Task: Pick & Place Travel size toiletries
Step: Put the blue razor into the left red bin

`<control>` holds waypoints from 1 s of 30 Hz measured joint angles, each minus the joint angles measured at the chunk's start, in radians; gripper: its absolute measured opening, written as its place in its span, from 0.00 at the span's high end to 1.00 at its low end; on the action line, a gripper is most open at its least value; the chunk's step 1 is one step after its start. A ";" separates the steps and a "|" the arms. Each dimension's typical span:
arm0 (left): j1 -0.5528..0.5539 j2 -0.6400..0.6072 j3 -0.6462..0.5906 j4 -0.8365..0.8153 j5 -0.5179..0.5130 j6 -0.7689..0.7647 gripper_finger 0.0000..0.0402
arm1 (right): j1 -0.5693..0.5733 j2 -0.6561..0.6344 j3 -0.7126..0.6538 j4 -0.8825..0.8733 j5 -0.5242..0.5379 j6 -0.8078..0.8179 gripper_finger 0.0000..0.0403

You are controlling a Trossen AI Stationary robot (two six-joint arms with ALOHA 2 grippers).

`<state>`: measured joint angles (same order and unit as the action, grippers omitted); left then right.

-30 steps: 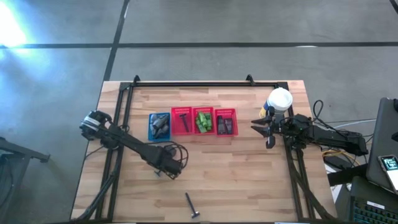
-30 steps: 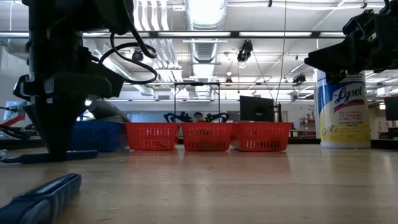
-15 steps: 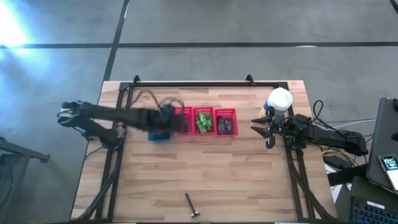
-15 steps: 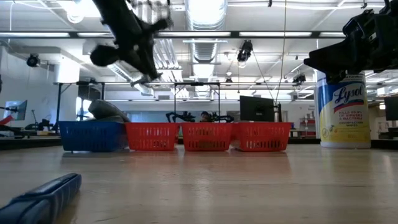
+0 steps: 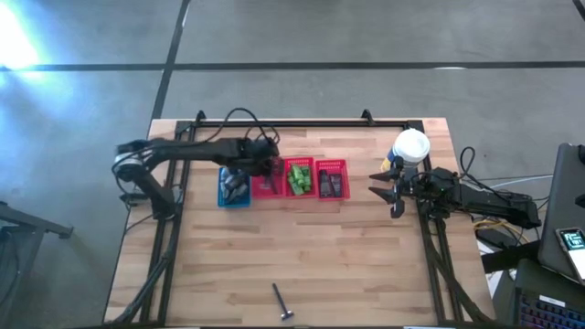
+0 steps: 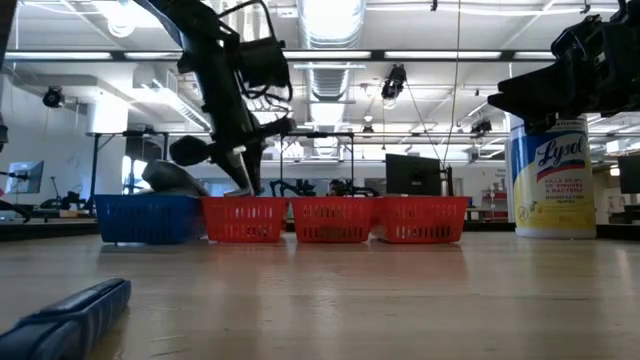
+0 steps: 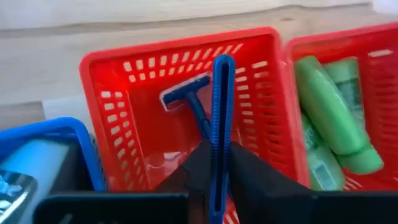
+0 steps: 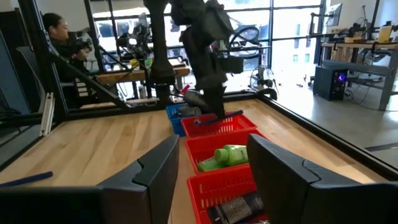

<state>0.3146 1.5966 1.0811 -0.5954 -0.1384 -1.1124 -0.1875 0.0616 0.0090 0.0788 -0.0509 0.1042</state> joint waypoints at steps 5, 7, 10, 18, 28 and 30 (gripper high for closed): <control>-0.001 0.025 0.001 0.004 -0.037 -0.052 0.77 | 0.000 0.000 0.000 0.000 0.000 0.000 0.52; -0.002 0.021 0.001 0.002 -0.039 -0.051 0.72 | 0.000 0.000 0.000 0.000 0.000 0.000 0.52; -0.006 -0.012 0.002 -0.001 -0.035 -0.037 0.65 | 0.000 0.000 0.000 0.000 0.000 0.000 0.51; -0.193 -0.214 0.003 -0.018 0.168 0.625 0.60 | 0.000 0.000 0.000 0.000 0.000 0.000 0.52; -0.704 -0.124 -0.006 -0.048 0.144 1.485 0.59 | 0.000 0.000 0.000 0.000 0.000 0.000 0.59; -0.759 -0.060 -0.007 0.002 0.140 1.568 0.59 | 0.000 0.000 0.000 0.000 0.000 0.000 0.60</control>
<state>-0.4443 1.5367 1.0740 -0.5934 0.0017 0.4553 -0.1879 0.0616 0.0090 0.0788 -0.0509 0.1043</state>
